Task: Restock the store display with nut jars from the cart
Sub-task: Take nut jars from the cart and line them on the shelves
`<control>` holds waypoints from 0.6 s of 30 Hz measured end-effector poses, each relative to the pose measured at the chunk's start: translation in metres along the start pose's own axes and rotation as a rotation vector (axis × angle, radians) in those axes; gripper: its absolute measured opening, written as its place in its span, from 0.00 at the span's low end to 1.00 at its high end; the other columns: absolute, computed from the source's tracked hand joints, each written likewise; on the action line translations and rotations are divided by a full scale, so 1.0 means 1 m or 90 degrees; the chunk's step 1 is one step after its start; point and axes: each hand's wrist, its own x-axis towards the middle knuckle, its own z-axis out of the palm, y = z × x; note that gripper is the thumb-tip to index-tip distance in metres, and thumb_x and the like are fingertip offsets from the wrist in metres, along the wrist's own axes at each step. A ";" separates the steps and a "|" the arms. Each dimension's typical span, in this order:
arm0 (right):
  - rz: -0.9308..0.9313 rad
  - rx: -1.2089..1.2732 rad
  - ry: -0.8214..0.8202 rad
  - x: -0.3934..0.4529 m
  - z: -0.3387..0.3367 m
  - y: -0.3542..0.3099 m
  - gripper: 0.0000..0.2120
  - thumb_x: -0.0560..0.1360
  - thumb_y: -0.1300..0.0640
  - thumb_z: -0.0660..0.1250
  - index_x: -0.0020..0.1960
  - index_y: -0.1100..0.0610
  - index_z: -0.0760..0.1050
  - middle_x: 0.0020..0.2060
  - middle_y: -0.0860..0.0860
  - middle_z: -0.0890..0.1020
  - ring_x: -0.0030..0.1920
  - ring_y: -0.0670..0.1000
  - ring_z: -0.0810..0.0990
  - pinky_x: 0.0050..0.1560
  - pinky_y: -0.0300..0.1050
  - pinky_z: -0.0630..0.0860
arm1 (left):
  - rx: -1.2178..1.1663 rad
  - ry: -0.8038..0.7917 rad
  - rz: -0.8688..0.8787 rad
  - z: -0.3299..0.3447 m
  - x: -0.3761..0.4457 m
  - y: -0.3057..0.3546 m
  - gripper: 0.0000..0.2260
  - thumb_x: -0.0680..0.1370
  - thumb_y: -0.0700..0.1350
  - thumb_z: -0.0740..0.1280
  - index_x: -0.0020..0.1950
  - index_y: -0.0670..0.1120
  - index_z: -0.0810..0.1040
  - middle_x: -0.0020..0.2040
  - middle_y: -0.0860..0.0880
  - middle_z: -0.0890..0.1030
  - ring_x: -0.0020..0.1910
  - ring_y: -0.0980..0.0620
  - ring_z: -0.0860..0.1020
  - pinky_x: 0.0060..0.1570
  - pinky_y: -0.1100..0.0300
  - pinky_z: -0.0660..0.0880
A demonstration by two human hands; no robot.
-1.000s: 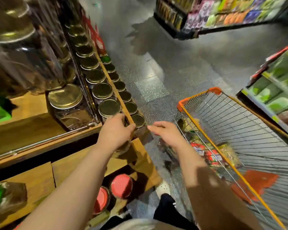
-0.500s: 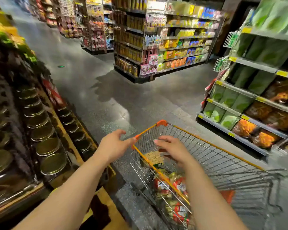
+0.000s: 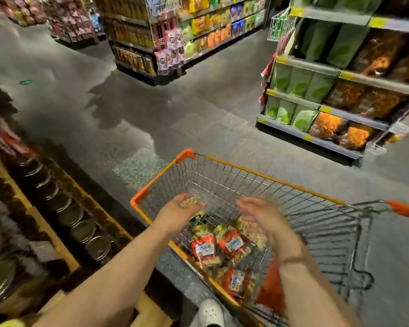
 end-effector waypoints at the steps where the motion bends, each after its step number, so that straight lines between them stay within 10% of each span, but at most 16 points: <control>1: 0.026 0.006 0.003 0.011 -0.009 0.013 0.17 0.75 0.44 0.73 0.61 0.49 0.79 0.50 0.47 0.83 0.51 0.50 0.83 0.46 0.47 0.78 | -0.026 -0.018 -0.037 0.018 0.014 -0.003 0.30 0.76 0.58 0.73 0.75 0.60 0.68 0.67 0.47 0.77 0.61 0.43 0.79 0.54 0.44 0.81; 5: 0.141 0.036 0.020 0.056 -0.026 0.061 0.14 0.76 0.49 0.74 0.60 0.51 0.81 0.40 0.47 0.81 0.41 0.49 0.80 0.48 0.47 0.74 | -0.061 -0.042 -0.143 0.073 0.060 -0.025 0.44 0.71 0.64 0.74 0.81 0.55 0.57 0.73 0.45 0.74 0.68 0.38 0.75 0.66 0.38 0.74; 10: 0.195 0.016 0.010 0.107 -0.037 0.114 0.14 0.76 0.52 0.75 0.59 0.55 0.80 0.47 0.55 0.85 0.43 0.51 0.85 0.36 0.38 0.75 | -0.113 -0.059 -0.264 0.123 0.113 -0.051 0.37 0.79 0.57 0.71 0.82 0.54 0.55 0.73 0.41 0.71 0.65 0.36 0.75 0.59 0.44 0.75; 13: 0.251 0.027 -0.036 0.138 -0.045 0.153 0.13 0.79 0.56 0.72 0.62 0.56 0.80 0.60 0.56 0.83 0.54 0.54 0.85 0.53 0.34 0.77 | -0.121 -0.065 -0.304 0.151 0.149 -0.077 0.38 0.77 0.59 0.71 0.82 0.56 0.55 0.74 0.40 0.70 0.57 0.39 0.77 0.55 0.43 0.78; 18: 0.278 -0.040 0.010 0.184 -0.046 0.201 0.13 0.81 0.53 0.68 0.63 0.58 0.79 0.49 0.48 0.81 0.42 0.43 0.78 0.37 0.38 0.75 | -0.138 -0.089 -0.392 0.195 0.200 -0.109 0.30 0.81 0.58 0.68 0.78 0.49 0.63 0.74 0.42 0.71 0.69 0.36 0.73 0.66 0.39 0.73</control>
